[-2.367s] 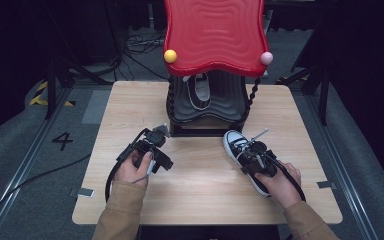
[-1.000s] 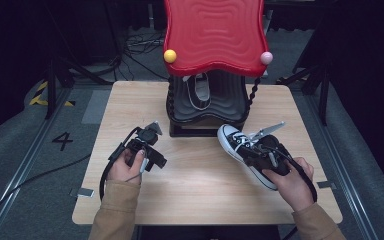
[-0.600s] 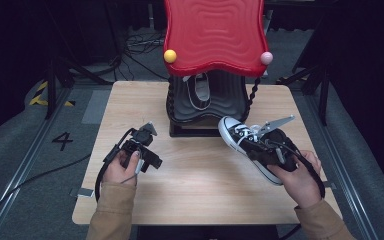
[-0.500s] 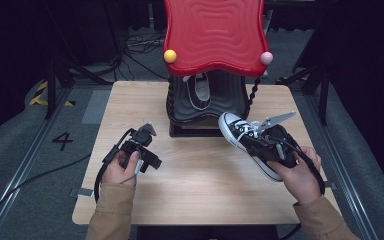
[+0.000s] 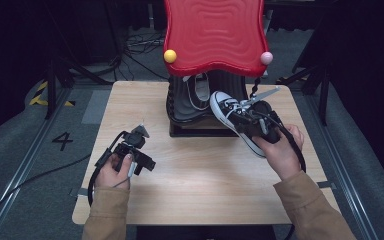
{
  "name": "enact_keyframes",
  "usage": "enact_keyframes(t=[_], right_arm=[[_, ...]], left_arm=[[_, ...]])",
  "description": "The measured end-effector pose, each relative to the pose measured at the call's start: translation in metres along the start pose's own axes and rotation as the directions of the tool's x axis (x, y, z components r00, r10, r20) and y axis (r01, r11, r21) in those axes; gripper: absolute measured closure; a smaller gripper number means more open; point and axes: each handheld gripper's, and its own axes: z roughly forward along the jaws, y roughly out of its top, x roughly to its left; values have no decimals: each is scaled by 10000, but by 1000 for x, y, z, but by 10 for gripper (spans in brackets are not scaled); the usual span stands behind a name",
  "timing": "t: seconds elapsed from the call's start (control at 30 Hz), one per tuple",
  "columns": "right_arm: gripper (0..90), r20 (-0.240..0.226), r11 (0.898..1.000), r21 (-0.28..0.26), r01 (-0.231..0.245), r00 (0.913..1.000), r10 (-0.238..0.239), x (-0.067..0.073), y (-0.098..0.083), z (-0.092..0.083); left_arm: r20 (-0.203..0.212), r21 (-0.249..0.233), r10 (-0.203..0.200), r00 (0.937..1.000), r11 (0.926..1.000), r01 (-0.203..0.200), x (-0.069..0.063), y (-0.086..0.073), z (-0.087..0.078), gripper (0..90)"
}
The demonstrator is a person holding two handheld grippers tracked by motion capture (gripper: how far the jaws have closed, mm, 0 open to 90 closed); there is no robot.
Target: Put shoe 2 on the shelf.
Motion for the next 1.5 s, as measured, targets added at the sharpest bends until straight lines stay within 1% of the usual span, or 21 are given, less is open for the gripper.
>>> enact_keyframes(t=[0.13, 0.27, 0.43, 0.5, 0.53, 0.67, 0.8, 0.87, 0.93, 1.0, 1.03, 1.07, 1.1, 1.13, 1.17, 1.23, 1.33, 1.37, 1.43, 1.47, 1.5], right_arm=[[855, 112, 9994, -186, -290, 9995, 293, -5, 13, 6], [855, 477, 9989, -333, -315, 9983, 331, -10, 22, 14], [854, 789, 9951, -600, -783, 9934, 829, -16, 32, 19], [854, 832, 9945, -701, -781, 9930, 838, -17, 34, 22], [854, 1091, 9939, -771, -788, 9902, 869, -16, 40, 27], [855, 1325, 9915, -966, -875, 9861, 1000, -17, 46, 33], [853, 2060, 9914, -1174, -578, 9752, 813, -11, 51, 41], [849, 2196, 9929, -1053, -544, 9726, 766, -9, 54, 47], [836, 2043, 9918, -1103, -642, 9751, 858, -8, 55, 50], [824, 1812, 9891, -1175, -890, 9773, 1094, -7, 56, 50], [824, 1747, 9889, -1155, -938, 9781, 1132, -6, 57, 51], [825, 1699, 9902, -988, -987, 9788, 1145, -5, 58, 53], [824, 1481, 9903, -766, -1164, 9808, 1267, -6, 58, 55], [813, 1116, 9889, -646, -1341, 9838, 1407, -8, 58, 58], [806, 744, 9849, -652, -1601, 9835, 1648, -10, 57, 61], [806, 628, 9824, -707, -1728, 9822, 1773, -11, 57, 61], [807, 720, 9839, -725, -1635, 9830, 1686, -11, 56, 62], [809, 680, 9828, -745, -1692, 9824, 1742, -13, 55, 62], [809, 792, 9823, -653, -1756, 9804, 1805, -17, 52, 64], [795, 725, 9808, -509, -1883, 9788, 1917, -18, 49, 66], [767, 528, 9801, -431, -1937, 9792, 1959, -20, 48, 68]], left_arm=[[8, 19, -90, 10000, 10000, 90, 3, -3, -1, 171], [10, 3, -52, 10000, 10000, 52, 4, -4, -2, 171], [27, -9, -51, 10000, 10000, 51, 5, -3, -1, 171], [31, 14, -39, 10000, 10000, 39, 4, -3, 0, 171], [43, 37, -27, 10000, 10000, 27, 4, -3, 0, 171], [97, -6, -57, 9999, 10000, 57, 5, -4, -1, 171], [115, -44, -116, 9999, 9999, 116, 8, -4, -2, 171], [110, -20, -89, 9999, 10000, 90, 8, -4, -1, 171], [124, 6, -77, 9999, 10000, 77, 7, -3, 0, 171], [103, 20, -18, 9999, 10000, 17, 6, -3, 0, 171], [107, 32, -28, 9999, 10000, 28, 5, -2, 1, 171], [111, 50, 13, 9999, 10000, -13, 4, -2, 1, 171], [119, 62, 20, 9999, 10000, -21, 2, -1, 1, 171], [119, 62, 20, 9999, 10000, -21, 2, -1, 1, 171], [102, 102, 152, 9998, 9998, -153, 2, -1, 1, 171], [122, 69, 81, 9999, 9999, -82, 2, 0, 1, 171], [130, 62, 58, 9999, 10000, -59, 2, 0, 1, 171], [143, 53, 69, 9999, 10000, -70, 2, 0, 1, 171], [158, 44, 65, 9999, 10000, -66, 3, 0, 1, 171], [156, 43, 59, 9999, 10000, -59, 3, 0, 1, 171], [165, 72, 56, 9998, 10000, -57, 3, 0, 2, 171]])
